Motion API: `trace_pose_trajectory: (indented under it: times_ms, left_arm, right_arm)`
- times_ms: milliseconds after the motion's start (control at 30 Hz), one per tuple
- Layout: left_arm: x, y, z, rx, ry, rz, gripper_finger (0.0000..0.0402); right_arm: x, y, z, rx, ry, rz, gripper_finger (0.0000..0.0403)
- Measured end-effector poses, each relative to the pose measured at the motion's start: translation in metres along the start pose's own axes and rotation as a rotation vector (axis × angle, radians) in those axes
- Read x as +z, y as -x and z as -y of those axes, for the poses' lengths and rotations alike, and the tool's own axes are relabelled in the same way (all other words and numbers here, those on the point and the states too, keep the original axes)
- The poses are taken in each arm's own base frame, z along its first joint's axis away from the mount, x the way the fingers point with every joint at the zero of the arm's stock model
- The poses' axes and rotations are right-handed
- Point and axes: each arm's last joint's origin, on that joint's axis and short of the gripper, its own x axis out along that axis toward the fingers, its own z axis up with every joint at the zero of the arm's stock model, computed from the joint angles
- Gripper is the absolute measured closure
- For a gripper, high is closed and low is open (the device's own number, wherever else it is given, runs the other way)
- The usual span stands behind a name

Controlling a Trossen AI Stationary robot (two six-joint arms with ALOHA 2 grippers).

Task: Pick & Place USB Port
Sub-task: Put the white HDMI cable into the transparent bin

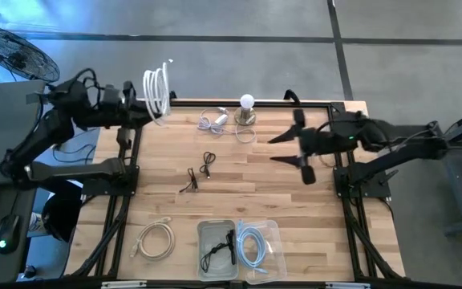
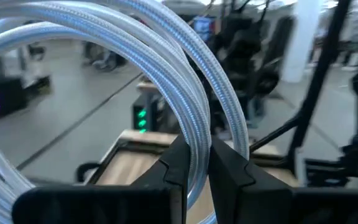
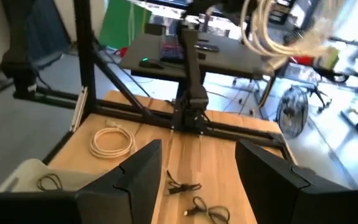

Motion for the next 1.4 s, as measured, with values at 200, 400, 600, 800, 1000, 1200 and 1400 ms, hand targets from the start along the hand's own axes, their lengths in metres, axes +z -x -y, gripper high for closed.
trace_pose_trajectory:
  times_ms: [200,400,600,800,1000,1200,1400]
  left_arm:
    - [-0.012,-0.042,0.020,-0.191,-0.006,0.041,0.0369]
    - [-0.023,-0.076,0.037,-0.239,-0.059,0.049,0.0369]
    - [-0.017,-0.105,0.052,-0.385,-0.086,0.215,0.0369]
    - [-0.026,-0.138,0.061,-0.501,-0.082,0.265,0.0369]
    - [-0.031,-0.153,0.064,-0.557,-0.074,0.309,0.0369]
    - [-0.033,-0.156,0.065,-0.578,-0.064,0.306,0.0369]
    - [-0.037,-0.162,0.066,-0.593,-0.064,0.292,0.0369]
  right_arm:
    - [0.007,-0.030,0.002,-0.059,0.029,0.120,0.0206]
    - [0.024,-0.015,0.018,-0.140,-0.061,0.243,0.0205]
    - [0.026,-0.016,0.020,-0.103,-0.078,0.242,0.0205]
    - [0.021,-0.028,0.023,-0.105,-0.079,0.214,0.0206]
    - [0.017,-0.035,0.028,-0.072,-0.089,0.206,0.0206]
    - [0.015,-0.038,0.034,-0.027,-0.118,0.207,0.0206]
    - [0.005,-0.054,0.043,0.053,-0.200,0.171,0.0206]
